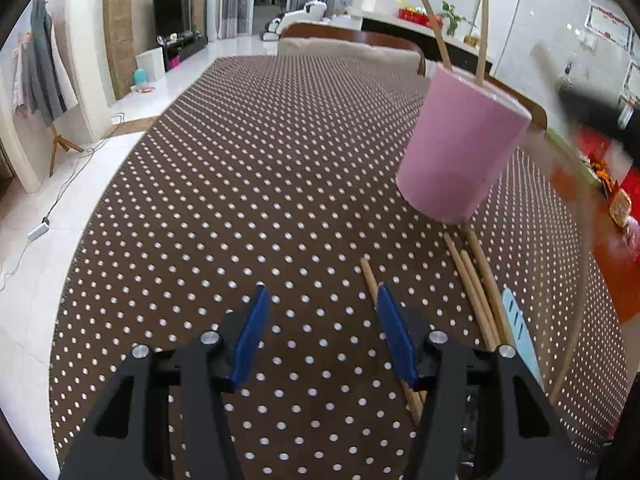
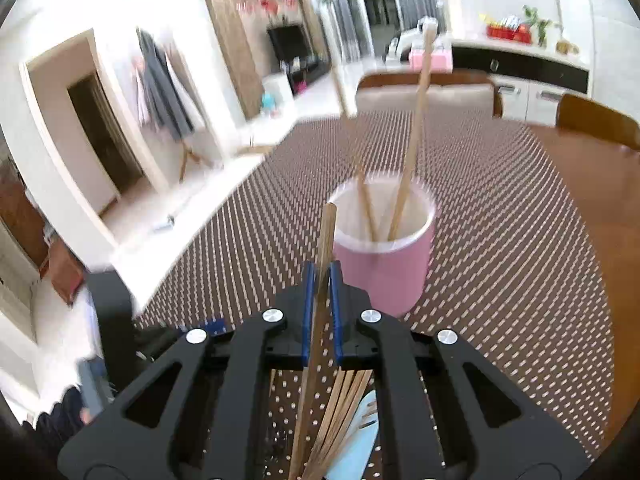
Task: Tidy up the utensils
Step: 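Carry the chopstick in the right tool over the pink cup and release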
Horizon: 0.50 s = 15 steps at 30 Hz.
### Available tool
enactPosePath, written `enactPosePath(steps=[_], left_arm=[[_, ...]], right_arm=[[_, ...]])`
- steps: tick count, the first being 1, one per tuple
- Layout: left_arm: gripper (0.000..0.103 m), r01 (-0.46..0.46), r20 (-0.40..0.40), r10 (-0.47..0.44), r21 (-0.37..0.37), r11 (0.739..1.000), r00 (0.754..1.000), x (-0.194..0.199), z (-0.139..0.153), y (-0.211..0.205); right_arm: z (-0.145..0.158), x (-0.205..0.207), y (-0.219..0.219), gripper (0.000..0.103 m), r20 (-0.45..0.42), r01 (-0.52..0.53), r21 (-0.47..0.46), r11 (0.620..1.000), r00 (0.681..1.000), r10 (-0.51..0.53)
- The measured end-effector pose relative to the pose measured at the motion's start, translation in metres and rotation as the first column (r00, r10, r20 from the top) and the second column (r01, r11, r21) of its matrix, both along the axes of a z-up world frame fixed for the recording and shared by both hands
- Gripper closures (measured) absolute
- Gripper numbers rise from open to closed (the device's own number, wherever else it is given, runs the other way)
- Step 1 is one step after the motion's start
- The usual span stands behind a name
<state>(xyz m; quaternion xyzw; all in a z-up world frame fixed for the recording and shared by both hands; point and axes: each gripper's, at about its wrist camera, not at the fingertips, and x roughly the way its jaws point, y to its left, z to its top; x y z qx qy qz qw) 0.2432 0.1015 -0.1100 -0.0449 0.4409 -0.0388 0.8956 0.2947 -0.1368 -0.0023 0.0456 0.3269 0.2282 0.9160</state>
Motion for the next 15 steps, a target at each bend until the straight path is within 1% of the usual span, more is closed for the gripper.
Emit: enactPosePath(steps=[2, 4, 8, 9, 12, 15], left_arm=[[0.046, 0.005, 0.000, -0.005, 0.016, 1.000, 1.000, 0.001, -0.001, -0.005], [0.045, 0.008, -0.004, -0.008, 0.028, 1.000, 1.000, 0.002, -0.001, -0.009], [0.043, 0.003, -0.022, -0.002, 0.058, 0.998, 1.000, 0.007, 0.000, -0.015], [0.042, -0.002, -0.028, 0.004, 0.071, 0.997, 1.000, 0.007, 0.000, -0.017], [0.042, -0.024, -0.046, 0.027, 0.076, 0.997, 0.999, 0.007, 0.001, -0.019], [0.041, -0.055, -0.080, 0.061, 0.078, 0.995, 0.995, 0.013, 0.002, -0.021]], right_arm=[[0.014, -0.003, -0.014, 0.095, 0.045, 0.025, 0.033, 0.999, 0.999, -0.026], [0.025, -0.002, -0.020, 0.095, 0.072, 0.053, 0.059, 0.997, 0.996, -0.057], [0.049, -0.007, -0.049, 0.097, 0.133, 0.102, 0.103, 0.989, 0.984, -0.116], [0.053, -0.008, -0.054, 0.097, 0.145, 0.115, 0.109, 0.987, 0.981, -0.131], [0.059, -0.015, -0.067, 0.097, 0.175, 0.145, 0.115, 0.983, 0.971, -0.164], [0.064, -0.015, -0.080, 0.097, 0.181, 0.169, 0.121, 0.978, 0.965, -0.190]])
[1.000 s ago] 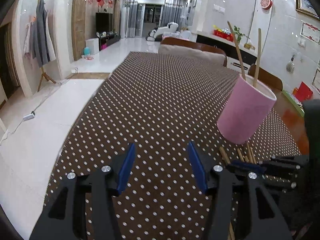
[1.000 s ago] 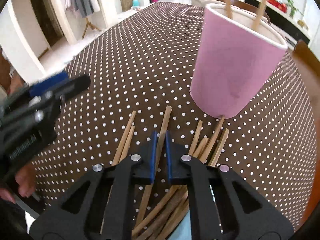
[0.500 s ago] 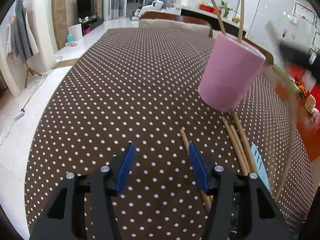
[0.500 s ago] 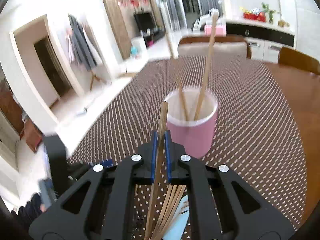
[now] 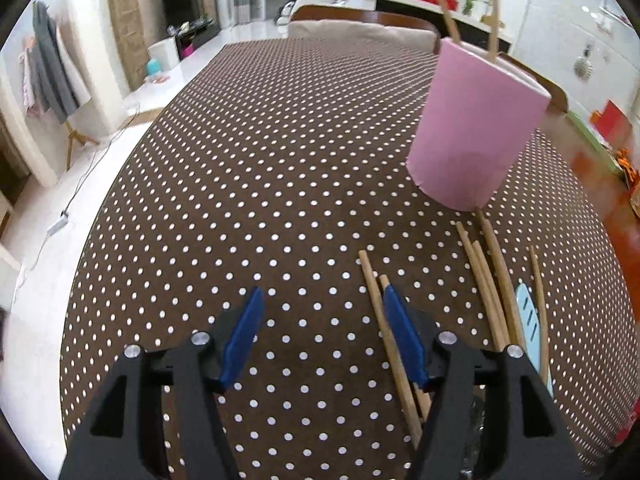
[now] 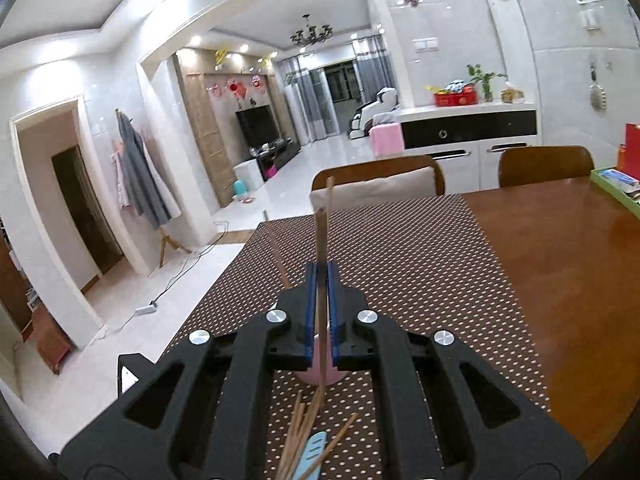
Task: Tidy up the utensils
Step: 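Carry the chopstick in the right tool over the pink cup and release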
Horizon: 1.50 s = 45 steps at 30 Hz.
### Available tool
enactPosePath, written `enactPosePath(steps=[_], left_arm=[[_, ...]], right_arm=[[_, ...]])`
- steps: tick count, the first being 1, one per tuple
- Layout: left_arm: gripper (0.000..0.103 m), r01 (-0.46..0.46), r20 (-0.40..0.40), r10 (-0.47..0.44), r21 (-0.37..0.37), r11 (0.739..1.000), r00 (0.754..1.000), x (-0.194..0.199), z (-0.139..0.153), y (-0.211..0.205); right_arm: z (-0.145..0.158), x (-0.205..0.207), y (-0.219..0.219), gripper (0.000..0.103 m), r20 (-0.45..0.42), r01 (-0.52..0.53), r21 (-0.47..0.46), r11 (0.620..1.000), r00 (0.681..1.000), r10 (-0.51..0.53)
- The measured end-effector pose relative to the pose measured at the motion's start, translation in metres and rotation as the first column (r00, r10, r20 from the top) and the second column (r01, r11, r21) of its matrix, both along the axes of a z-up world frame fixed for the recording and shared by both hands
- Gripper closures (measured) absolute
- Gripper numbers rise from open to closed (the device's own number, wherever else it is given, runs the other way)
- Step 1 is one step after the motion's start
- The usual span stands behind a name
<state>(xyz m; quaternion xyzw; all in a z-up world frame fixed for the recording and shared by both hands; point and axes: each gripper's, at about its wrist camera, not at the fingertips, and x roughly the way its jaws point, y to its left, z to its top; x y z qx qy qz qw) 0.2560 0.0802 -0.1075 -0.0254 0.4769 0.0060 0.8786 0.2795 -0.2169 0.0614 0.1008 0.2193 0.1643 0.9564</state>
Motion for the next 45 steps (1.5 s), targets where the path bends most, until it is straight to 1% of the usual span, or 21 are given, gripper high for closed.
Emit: enactPosePath(steps=[4, 6, 9, 11, 12, 14, 15, 18, 19, 20, 24, 25, 28, 31, 33, 38, 41, 43, 45], left_arm=[[0.040, -0.023, -0.029, 0.023, 0.022, 0.999, 0.999, 0.007, 0.002, -0.001], [0.040, -0.041, -0.032, 0.044, 0.073, 0.996, 0.999, 0.018, 0.002, -0.004], [0.042, -0.065, -0.043, 0.068, 0.061, 0.996, 0.997, 0.022, 0.002, -0.004], [0.074, -0.060, -0.018, 0.061, 0.068, 0.996, 0.998, 0.024, 0.004, -0.005], [0.096, -0.046, -0.003, 0.046, 0.074, 0.996, 0.999, 0.026, 0.005, -0.007], [0.098, -0.016, 0.019, 0.014, 0.118, 0.993, 1.000, 0.027, 0.005, -0.013], [0.098, -0.013, 0.024, 0.010, 0.125, 0.992, 1.000, 0.027, 0.005, -0.015], [0.098, -0.004, 0.038, 0.001, 0.079, 0.997, 0.999, 0.025, 0.011, -0.014], [0.098, -0.006, 0.050, 0.002, 0.082, 0.997, 0.999, 0.023, 0.015, -0.014], [0.098, -0.009, 0.072, 0.003, 0.087, 0.996, 0.997, 0.023, 0.022, -0.015], [0.098, -0.005, 0.155, -0.005, 0.062, 0.998, 0.988, 0.021, 0.053, -0.017], [0.098, -0.006, 0.191, -0.006, 0.059, 0.998, 0.982, 0.021, 0.065, -0.019], [0.098, -0.010, 0.248, -0.001, 0.045, 0.999, 0.969, 0.023, 0.091, -0.022], [0.098, -0.002, 0.333, -0.015, 0.051, 0.999, 0.943, 0.019, 0.123, -0.032], [0.098, 0.008, 0.387, -0.030, 0.057, 0.998, 0.922, 0.014, 0.143, -0.039], [0.098, 0.014, 0.519, -0.048, 0.069, 0.998, 0.853, 0.002, 0.190, -0.056], [0.098, 0.024, 0.575, -0.059, 0.068, 0.997, 0.816, -0.002, 0.217, -0.065], [0.098, 0.031, 0.599, -0.065, 0.067, 0.997, 0.798, -0.003, 0.230, -0.067], [0.098, 0.039, 0.628, -0.070, 0.063, 0.997, 0.775, -0.004, 0.247, -0.075]], right_arm=[[0.002, -0.002, -0.009, 0.097, 0.005, 0.018, 0.002, 1.000, 1.000, -0.018], [0.002, -0.001, -0.013, 0.097, 0.001, 0.026, 0.005, 1.000, 1.000, -0.026], [0.000, 0.000, -0.016, 0.097, -0.006, 0.033, 0.002, 0.999, 0.999, -0.033], [-0.001, -0.001, -0.016, 0.097, -0.011, 0.037, 0.000, 0.999, 0.999, -0.037], [-0.002, -0.001, -0.016, 0.097, -0.013, 0.038, 0.000, 0.999, 0.999, -0.038], [-0.002, 0.000, -0.018, 0.097, -0.017, 0.041, 0.000, 0.999, 0.999, -0.041], [-0.003, 0.000, -0.017, 0.097, -0.019, 0.041, -0.001, 0.999, 0.999, -0.042], [-0.003, 0.000, -0.017, 0.097, -0.021, 0.041, -0.005, 0.999, 0.999, -0.041], [-0.002, 0.000, -0.017, 0.097, -0.020, 0.040, -0.007, 0.999, 0.999, -0.040], [-0.002, 0.000, -0.017, 0.097, -0.018, 0.042, -0.008, 0.999, 0.999, -0.042], [0.001, -0.002, -0.016, 0.097, -0.007, 0.042, -0.003, 0.999, 0.999, -0.042], [0.002, -0.003, -0.017, 0.097, -0.002, 0.044, -0.002, 0.999, 0.999, -0.044], [0.007, -0.004, -0.018, 0.097, 0.011, 0.043, 0.000, 0.999, 0.999, -0.043], [0.014, -0.006, -0.017, 0.097, 0.036, 0.042, -0.013, 0.999, 0.999, -0.041], [0.018, -0.007, -0.016, 0.097, 0.047, 0.043, -0.016, 0.999, 0.998, -0.042], [0.035, -0.008, -0.016, 0.097, 0.083, 0.042, -0.011, 0.999, 0.996, -0.041], [0.045, -0.008, -0.013, 0.097, 0.107, 0.040, -0.009, 0.999, 0.994, -0.039], [0.054, -0.008, -0.010, 0.097, 0.123, 0.037, -0.009, 0.999, 0.992, -0.036], [0.062, -0.006, -0.007, 0.097, 0.138, 0.032, -0.012, 0.999, 0.990, -0.030]])
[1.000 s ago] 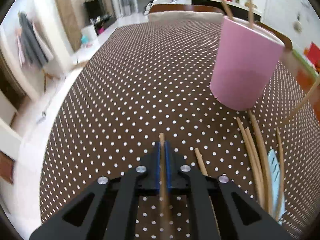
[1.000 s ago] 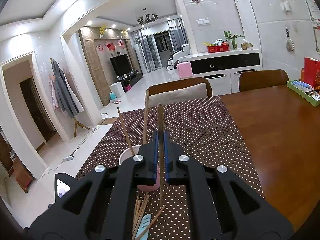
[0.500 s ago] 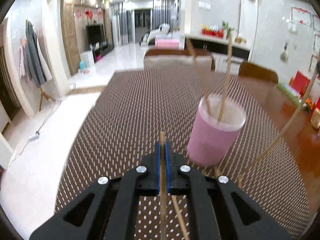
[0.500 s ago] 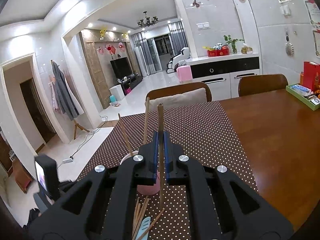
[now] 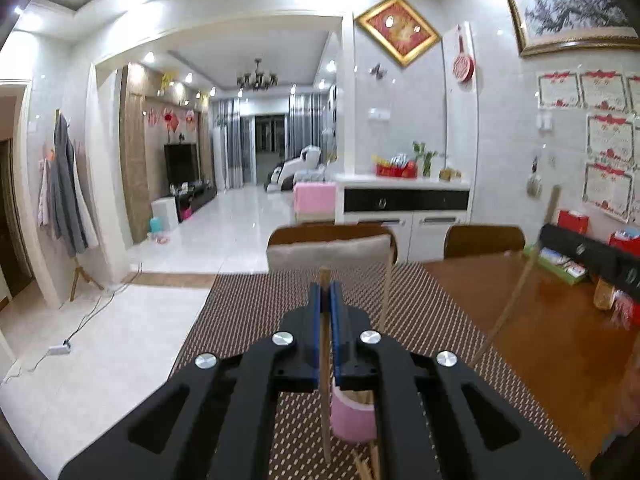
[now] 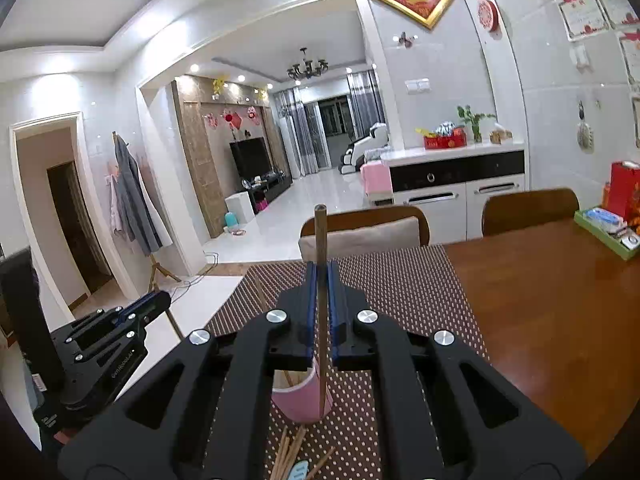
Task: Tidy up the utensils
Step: 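Carry the chopstick in the right tool over the pink cup and release, then lower the right tool to the pile and grasp a chopstick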
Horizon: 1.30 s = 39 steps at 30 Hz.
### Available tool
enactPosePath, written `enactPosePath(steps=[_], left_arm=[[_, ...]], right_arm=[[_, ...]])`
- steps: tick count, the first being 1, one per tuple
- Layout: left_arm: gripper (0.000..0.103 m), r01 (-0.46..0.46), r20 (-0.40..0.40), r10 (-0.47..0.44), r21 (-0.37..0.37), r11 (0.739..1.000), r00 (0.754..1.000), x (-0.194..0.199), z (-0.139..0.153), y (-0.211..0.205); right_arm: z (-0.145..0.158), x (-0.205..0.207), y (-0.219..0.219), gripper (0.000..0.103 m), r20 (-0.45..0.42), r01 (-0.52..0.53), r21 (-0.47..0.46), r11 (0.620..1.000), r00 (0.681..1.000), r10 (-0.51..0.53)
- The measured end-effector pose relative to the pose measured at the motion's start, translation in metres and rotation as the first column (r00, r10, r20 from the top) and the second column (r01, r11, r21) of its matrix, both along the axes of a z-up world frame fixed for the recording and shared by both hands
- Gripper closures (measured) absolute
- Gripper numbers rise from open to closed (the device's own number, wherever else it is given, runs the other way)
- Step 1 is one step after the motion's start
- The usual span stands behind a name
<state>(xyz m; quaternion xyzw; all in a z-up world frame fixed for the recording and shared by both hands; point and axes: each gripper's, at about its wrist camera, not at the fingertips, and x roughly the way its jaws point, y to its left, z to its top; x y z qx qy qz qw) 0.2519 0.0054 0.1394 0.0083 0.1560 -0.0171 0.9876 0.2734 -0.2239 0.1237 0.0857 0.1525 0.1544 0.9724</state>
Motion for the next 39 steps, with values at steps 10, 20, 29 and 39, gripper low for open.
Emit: enactPosePath(steps=[10, 20, 29, 39], left_arm=[[0.098, 0.026, 0.112, -0.024, -0.015, 1.000, 0.993, 0.001, 0.046, -0.021], [0.098, 0.021, 0.147, -0.013, -0.048, 0.999, 0.989, 0.015, 0.062, -0.018], [0.098, 0.018, 0.036, -0.017, -0.033, 0.999, 0.999, 0.045, 0.023, -0.010], [0.096, 0.041, -0.112, -0.042, -0.007, 0.999, 0.993, 0.073, -0.042, 0.003]], right_arm=[[0.033, 0.017, 0.020, 0.097, 0.060, -0.002, -0.026, 1.000, 0.998, 0.003], [0.037, 0.048, 0.038, 0.097, 0.059, -0.012, -0.028, 1.000, 0.998, 0.014], [-0.010, 0.081, 0.061, 0.097, -0.055, -0.045, -0.079, 0.996, 0.998, 0.040], [-0.077, 0.099, 0.069, 0.096, -0.250, -0.127, -0.123, 0.984, 0.964, 0.093]])
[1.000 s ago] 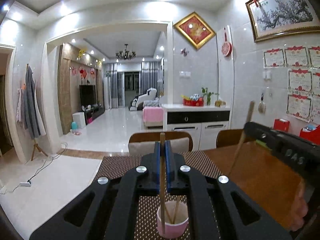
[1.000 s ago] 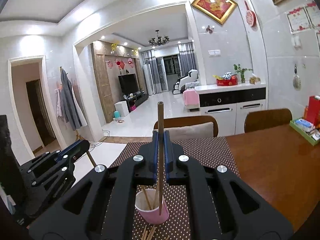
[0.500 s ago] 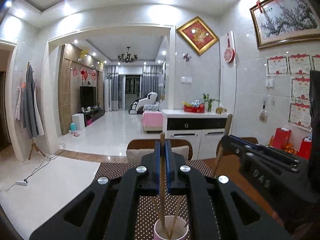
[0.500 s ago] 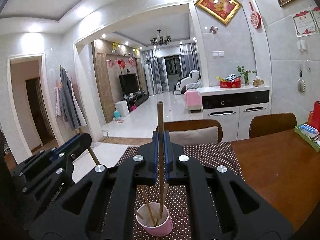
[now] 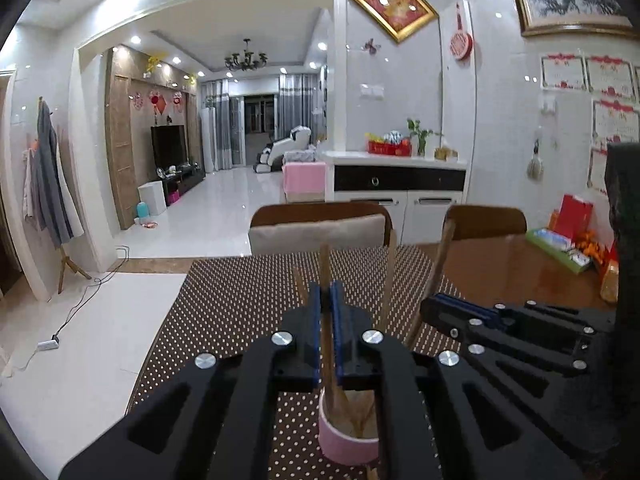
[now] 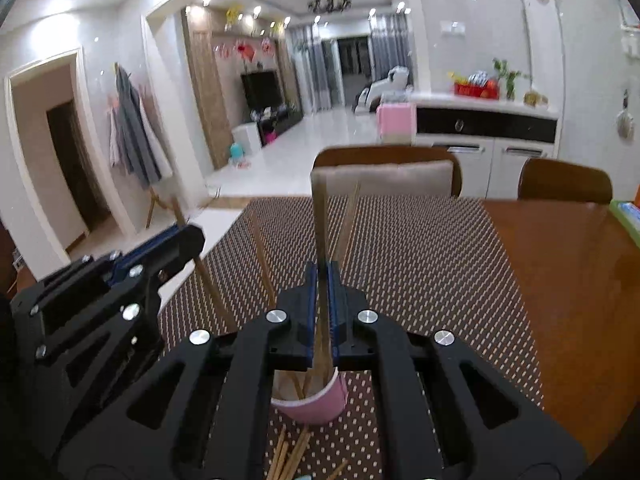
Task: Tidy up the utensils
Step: 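Lower the right tool to the pile and grasp a chopstick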
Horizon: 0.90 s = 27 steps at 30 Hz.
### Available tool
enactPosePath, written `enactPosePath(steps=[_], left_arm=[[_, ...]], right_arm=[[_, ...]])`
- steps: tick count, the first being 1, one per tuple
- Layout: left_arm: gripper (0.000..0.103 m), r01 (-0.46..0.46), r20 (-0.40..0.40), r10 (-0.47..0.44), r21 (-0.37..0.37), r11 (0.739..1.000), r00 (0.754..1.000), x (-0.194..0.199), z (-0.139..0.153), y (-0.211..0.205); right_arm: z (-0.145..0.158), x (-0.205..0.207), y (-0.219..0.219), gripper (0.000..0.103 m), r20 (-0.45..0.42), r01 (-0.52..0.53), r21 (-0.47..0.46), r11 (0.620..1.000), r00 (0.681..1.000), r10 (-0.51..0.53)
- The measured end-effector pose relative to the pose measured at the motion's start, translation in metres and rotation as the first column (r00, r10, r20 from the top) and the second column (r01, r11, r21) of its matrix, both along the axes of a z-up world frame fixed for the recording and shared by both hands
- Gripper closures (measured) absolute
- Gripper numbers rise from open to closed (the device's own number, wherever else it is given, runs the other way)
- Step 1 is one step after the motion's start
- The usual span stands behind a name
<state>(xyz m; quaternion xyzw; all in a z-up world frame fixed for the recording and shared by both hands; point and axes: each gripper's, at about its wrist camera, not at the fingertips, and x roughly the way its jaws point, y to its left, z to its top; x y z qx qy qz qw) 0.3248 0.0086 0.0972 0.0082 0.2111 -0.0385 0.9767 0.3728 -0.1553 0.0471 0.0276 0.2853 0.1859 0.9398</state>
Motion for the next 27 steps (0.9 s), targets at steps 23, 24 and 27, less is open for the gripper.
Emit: enactPosePath(steps=[23, 24, 27], left_arm=[[0.071, -0.016, -0.016, 0.016, -0.005, 1.000, 1.000, -0.033, -0.017, 0.013], [0.070, -0.016, -0.017, 0.016, -0.005, 1.000, 1.000, -0.036, -0.018, 0.013], [0.067, -0.019, -0.024, 0.019, -0.004, 1.000, 1.000, -0.042, -0.022, 0.012]], right_arm=[[0.008, -0.045, -0.017, 0.055, 0.021, 0.027, -0.013, 1.000, 0.999, -0.027], [0.008, -0.048, -0.018, 0.055, 0.020, 0.027, -0.014, 1.000, 0.999, -0.027], [0.005, -0.054, -0.019, 0.054, 0.011, 0.028, -0.020, 0.999, 1.000, -0.028]])
